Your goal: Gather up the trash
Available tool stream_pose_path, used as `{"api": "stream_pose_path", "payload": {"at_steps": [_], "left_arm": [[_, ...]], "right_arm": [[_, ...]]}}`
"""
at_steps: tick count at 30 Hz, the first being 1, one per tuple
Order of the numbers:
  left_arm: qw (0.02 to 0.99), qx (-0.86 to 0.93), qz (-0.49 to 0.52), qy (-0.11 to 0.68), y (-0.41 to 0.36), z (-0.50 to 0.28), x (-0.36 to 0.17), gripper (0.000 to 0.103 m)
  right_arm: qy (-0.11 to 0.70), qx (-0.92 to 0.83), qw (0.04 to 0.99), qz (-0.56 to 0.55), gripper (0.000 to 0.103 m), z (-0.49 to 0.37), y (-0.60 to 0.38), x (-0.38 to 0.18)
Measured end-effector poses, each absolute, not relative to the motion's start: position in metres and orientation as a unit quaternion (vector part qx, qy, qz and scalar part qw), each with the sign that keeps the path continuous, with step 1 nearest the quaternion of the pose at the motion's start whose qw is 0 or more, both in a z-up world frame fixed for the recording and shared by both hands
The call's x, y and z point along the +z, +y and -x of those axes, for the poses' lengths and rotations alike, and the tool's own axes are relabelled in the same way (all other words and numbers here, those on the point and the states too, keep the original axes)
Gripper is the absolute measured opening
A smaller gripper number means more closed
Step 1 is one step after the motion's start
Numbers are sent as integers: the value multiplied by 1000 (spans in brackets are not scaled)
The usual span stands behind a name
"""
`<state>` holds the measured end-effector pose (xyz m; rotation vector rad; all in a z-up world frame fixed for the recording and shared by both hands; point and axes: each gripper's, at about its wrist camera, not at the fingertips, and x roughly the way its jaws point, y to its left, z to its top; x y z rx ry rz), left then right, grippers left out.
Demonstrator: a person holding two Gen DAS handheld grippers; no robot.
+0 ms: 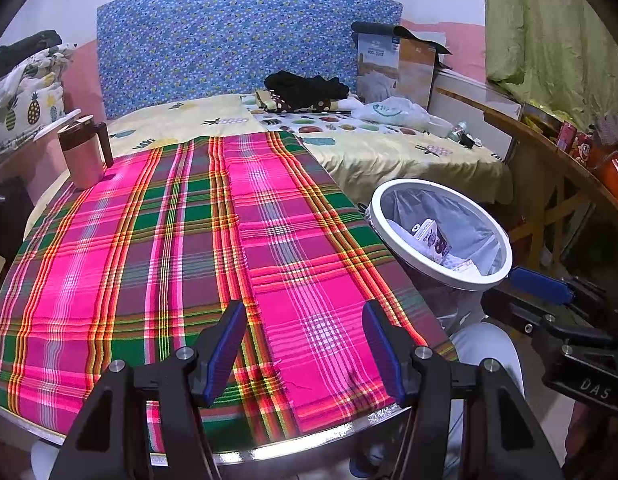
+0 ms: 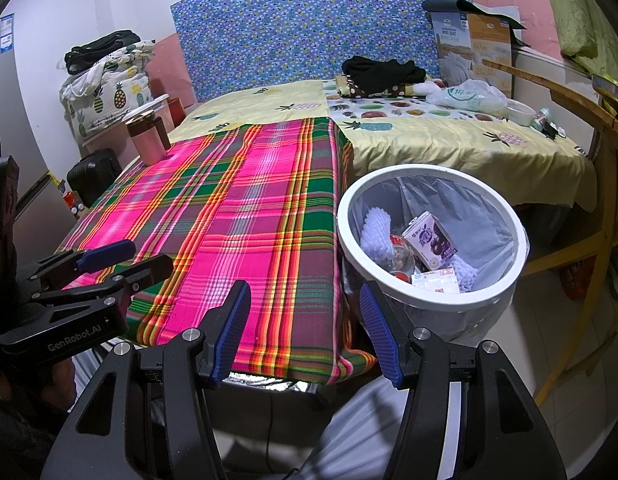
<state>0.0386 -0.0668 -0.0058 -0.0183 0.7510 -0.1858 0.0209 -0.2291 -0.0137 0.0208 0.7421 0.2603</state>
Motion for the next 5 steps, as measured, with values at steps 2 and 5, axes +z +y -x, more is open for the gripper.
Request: {"api": "stream_pose_path", "payload": {"at_steps": [2,5], "left_arm": [[926,-90,8,367,-66,-39,-6,60],[925,-88,6,369,-67,-39,-7,60]], "right_arm": [[361,127,924,-10,58,-20,-229,-14],[361,127,924,-10,58,-20,-229,-14]]}}
